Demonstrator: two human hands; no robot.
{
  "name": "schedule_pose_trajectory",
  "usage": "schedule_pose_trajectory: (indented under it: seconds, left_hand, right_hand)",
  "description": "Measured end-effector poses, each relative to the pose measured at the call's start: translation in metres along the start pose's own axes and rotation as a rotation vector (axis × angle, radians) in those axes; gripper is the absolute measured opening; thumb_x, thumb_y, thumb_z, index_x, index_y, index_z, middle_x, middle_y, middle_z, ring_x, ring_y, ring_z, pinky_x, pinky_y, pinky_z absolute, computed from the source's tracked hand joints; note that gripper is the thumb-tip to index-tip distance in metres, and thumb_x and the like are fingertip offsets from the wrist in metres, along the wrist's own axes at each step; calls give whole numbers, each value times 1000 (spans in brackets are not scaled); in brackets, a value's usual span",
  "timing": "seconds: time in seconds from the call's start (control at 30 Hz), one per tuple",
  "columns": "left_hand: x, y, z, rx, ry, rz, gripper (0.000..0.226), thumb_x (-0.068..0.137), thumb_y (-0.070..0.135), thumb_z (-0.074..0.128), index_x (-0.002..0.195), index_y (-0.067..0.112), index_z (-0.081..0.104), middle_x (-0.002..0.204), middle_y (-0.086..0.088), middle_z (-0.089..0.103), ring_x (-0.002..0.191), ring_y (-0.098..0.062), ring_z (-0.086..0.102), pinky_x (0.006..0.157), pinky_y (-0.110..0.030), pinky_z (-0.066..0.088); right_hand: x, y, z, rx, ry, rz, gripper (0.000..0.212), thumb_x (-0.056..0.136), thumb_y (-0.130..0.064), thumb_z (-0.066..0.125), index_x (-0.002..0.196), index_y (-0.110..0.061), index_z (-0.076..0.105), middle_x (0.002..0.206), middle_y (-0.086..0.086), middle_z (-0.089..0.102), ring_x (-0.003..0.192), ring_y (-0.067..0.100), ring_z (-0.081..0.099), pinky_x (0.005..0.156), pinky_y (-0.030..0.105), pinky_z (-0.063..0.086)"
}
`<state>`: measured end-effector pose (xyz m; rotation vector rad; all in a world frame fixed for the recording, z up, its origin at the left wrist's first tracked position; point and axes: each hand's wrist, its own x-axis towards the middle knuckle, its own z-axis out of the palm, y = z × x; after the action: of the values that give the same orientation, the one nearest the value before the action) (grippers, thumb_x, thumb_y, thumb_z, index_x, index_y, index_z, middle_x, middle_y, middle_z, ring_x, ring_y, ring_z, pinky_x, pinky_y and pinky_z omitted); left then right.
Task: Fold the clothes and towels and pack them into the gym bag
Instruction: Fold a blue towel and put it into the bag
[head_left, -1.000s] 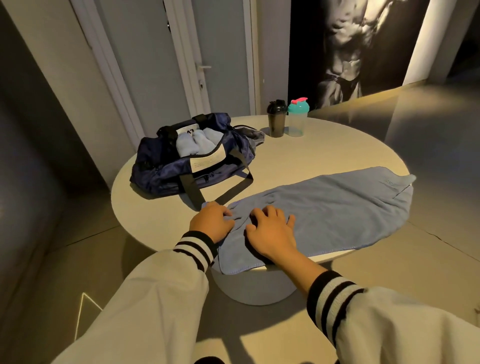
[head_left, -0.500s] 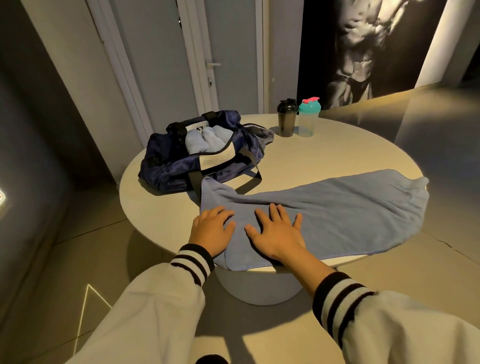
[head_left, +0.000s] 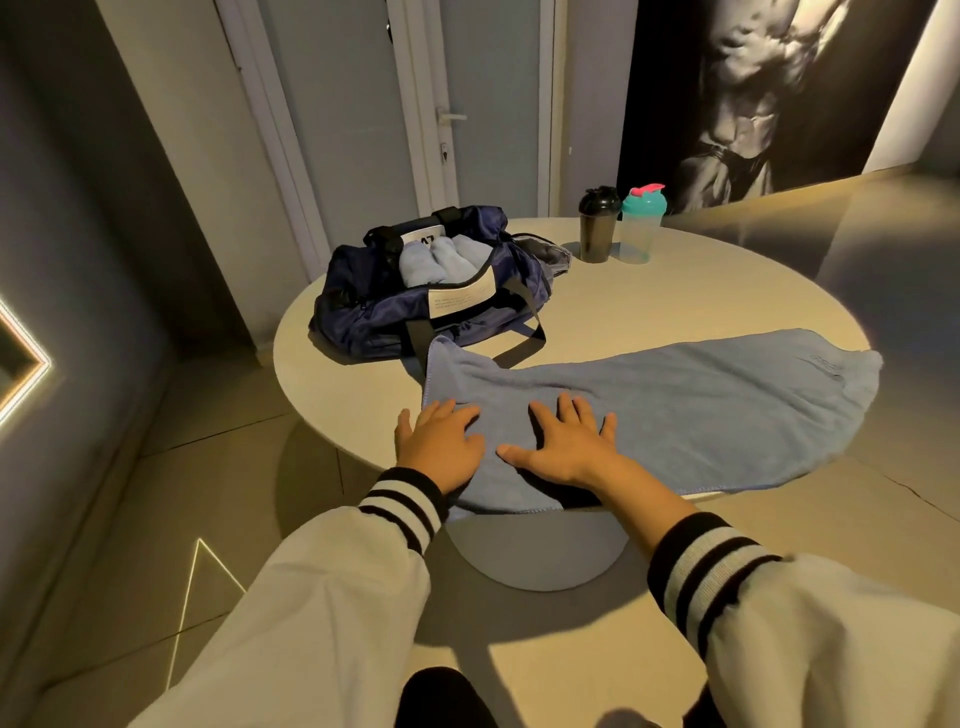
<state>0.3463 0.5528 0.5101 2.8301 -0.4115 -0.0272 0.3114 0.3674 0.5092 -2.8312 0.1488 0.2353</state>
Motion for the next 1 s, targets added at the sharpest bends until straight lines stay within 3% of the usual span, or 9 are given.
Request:
schedule_pose_trajectory:
  seconds: [0.1,0.2,0.27,0.37,0.5,0.6,0.7,0.83,1.0]
  left_hand:
    - [3,14,4,-76,-11,59,48,106,37,36,153,32,33,164,2,24,151,-19,18,124,-45,8]
    - [5,4,10,34,-54,88,50,107,39,29,156,31,25,166,0,17,152,-19,14,124,-41,10]
    - [6,-6,11,58,-49,58,50,106,39,26,156,33,25,166,0,16,152,-20,14,124,-43,11]
    - [11,-10,10,77,-42,8,50,105,40,25,155,34,27,166,-1,17,152,-22,15,123,-46,11]
    - [17,10,9,122,-25,-21,53,105,48,22,155,35,25,167,-2,12,154,-25,6,123,-50,-3]
    - [22,24,11,69,-91,-1,59,104,57,18,158,35,18,168,1,5,154,-23,2,124,-49,0]
    - [25,27,13,103,-133,-21,61,102,58,20,159,36,12,168,1,0,154,-22,-1,124,-50,1]
    - [26,43,10,150,-82,-119,57,102,50,26,156,34,24,167,-4,10,153,-29,7,122,-53,-2]
    - [20,124,24,-84,42,190,44,105,30,36,148,28,42,159,1,34,148,-20,24,124,-44,7]
  right_hand:
    - [-5,-5,-4,-7,98,-9,76,86,-79,41,147,-34,35,154,12,27,145,34,17,115,57,15]
    - [-8,7,-7,1,286,12,58,94,-65,41,140,-30,44,141,12,40,133,34,31,107,48,28]
    - [-5,21,-6,-31,305,68,56,97,-62,35,142,-30,41,145,14,39,136,35,29,109,50,25]
    - [4,35,-7,-15,137,108,70,95,-71,26,154,-34,27,165,12,13,152,34,6,117,58,8]
    - [17,37,-11,33,110,87,74,94,-73,28,157,-36,21,168,10,0,154,32,-5,119,60,-1]
    - [23,41,-11,94,193,32,67,94,-68,36,151,-34,38,164,9,19,152,29,9,119,61,6]
    - [13,50,-12,113,324,-11,47,95,-54,48,132,-27,58,140,8,43,135,29,36,114,50,28]
    - [-8,73,-13,-13,444,101,36,98,-45,44,121,-24,62,126,7,51,123,29,40,100,45,34]
    - [-30,117,-23,133,455,15,39,100,-36,49,135,-24,60,137,4,56,130,27,43,104,39,34]
